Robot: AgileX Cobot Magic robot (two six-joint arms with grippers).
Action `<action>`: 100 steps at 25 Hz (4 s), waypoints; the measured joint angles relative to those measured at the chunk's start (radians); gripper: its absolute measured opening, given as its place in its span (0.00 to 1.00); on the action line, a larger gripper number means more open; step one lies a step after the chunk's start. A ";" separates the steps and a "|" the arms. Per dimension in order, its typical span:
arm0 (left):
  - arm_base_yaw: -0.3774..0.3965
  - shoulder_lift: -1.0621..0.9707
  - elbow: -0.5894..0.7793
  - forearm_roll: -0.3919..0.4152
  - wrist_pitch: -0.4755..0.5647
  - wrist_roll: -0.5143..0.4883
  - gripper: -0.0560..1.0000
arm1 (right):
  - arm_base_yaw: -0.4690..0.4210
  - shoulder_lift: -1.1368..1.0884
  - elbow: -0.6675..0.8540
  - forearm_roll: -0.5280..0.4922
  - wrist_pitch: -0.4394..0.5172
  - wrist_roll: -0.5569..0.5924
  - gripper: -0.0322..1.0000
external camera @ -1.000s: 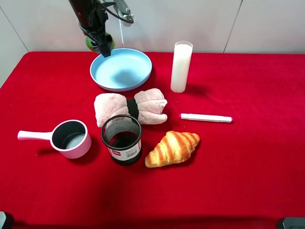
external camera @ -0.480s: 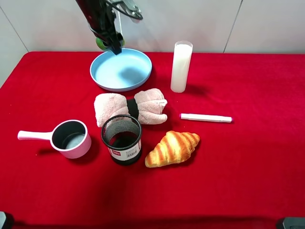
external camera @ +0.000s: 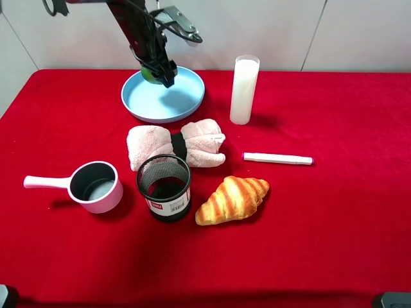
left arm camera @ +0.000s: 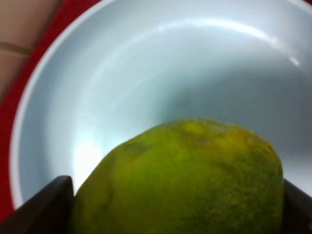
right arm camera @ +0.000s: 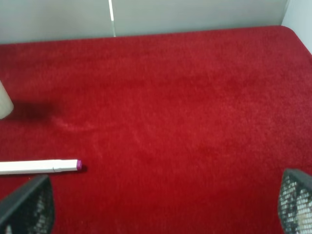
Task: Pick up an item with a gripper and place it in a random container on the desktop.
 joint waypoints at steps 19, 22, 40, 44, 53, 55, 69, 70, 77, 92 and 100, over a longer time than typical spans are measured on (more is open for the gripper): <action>-0.006 0.027 0.000 -0.017 0.009 -0.036 0.73 | 0.000 0.000 0.000 0.000 0.000 0.000 0.70; -0.006 0.027 0.000 -0.016 0.010 -0.051 0.73 | 0.000 0.000 0.000 0.000 0.000 0.000 0.70; -0.006 0.027 0.000 -0.014 0.010 -0.128 0.89 | 0.000 0.000 0.000 0.000 0.000 0.000 0.70; -0.006 0.027 0.000 -0.014 0.010 -0.128 0.97 | 0.000 0.000 0.000 0.000 0.000 0.000 0.70; -0.006 0.027 -0.004 -0.013 0.012 -0.128 0.99 | 0.000 0.000 0.000 0.000 0.000 0.000 0.70; -0.006 0.027 -0.018 -0.014 0.025 -0.128 0.99 | 0.000 0.000 0.000 0.000 0.000 0.000 0.70; -0.006 0.027 -0.250 -0.013 0.421 -0.143 0.99 | 0.000 0.000 0.000 0.000 0.000 0.000 0.70; -0.006 0.027 -0.266 -0.013 0.443 -0.143 0.99 | 0.000 0.000 0.000 0.000 0.000 0.000 0.70; -0.006 -0.007 -0.301 -0.014 0.444 -0.173 0.99 | 0.000 0.000 0.000 0.000 0.000 0.001 0.70; -0.006 -0.293 -0.052 -0.017 0.445 -0.238 0.99 | 0.000 0.000 0.000 0.000 0.000 0.001 0.70; -0.006 -0.513 0.190 -0.017 0.444 -0.267 0.99 | 0.000 0.000 0.000 0.000 0.000 0.001 0.70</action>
